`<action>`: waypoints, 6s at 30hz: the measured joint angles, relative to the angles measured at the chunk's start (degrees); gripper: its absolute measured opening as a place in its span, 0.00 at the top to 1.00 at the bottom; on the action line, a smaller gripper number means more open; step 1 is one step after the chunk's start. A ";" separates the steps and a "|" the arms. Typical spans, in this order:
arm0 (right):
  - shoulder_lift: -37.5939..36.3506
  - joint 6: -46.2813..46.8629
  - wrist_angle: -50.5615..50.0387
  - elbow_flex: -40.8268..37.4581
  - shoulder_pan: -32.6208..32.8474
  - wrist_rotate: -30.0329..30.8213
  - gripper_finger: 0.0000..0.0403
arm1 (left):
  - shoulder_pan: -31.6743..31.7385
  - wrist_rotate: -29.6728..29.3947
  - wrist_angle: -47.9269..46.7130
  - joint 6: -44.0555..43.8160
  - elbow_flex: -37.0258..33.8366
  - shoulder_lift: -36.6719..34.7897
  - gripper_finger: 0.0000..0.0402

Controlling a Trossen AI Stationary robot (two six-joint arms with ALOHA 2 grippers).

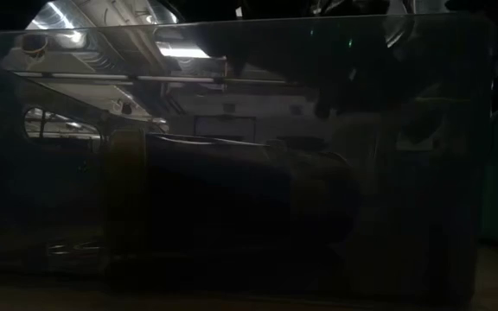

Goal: Sort spices by type
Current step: Put the red seasoning can into the green bin, then put the orange seasoning pack into the left transparent bin

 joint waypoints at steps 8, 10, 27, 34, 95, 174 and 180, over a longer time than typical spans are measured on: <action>0.26 0.02 -3.03 -0.13 0.00 0.04 0.41 | -0.46 0.01 -6.78 -0.55 -0.04 -0.02 0.49; 0.26 0.02 -3.03 -0.13 0.00 0.04 0.41 | -0.44 -0.01 -6.82 -0.55 -0.04 -0.04 0.49; 0.26 0.31 -3.06 -0.17 0.00 0.04 0.41 | -0.36 -0.80 -17.05 0.65 0.00 -0.22 0.49; 0.26 0.33 -4.09 -0.20 0.00 0.04 0.41 | -0.43 -0.63 -17.69 4.12 0.00 -0.22 0.49; 0.22 0.92 -4.65 4.73 0.02 -0.59 0.41 | -0.62 -2.17 -18.51 11.12 -0.09 -10.42 0.36; 55.23 70.40 0.34 12.57 63.09 0.08 0.41 | 3.10 -10.73 -13.89 -0.68 -53.33 -65.48 0.36; 57.53 68.20 0.22 12.57 63.04 0.38 0.41 | 3.10 -10.73 -13.91 -0.70 -53.33 -65.48 0.36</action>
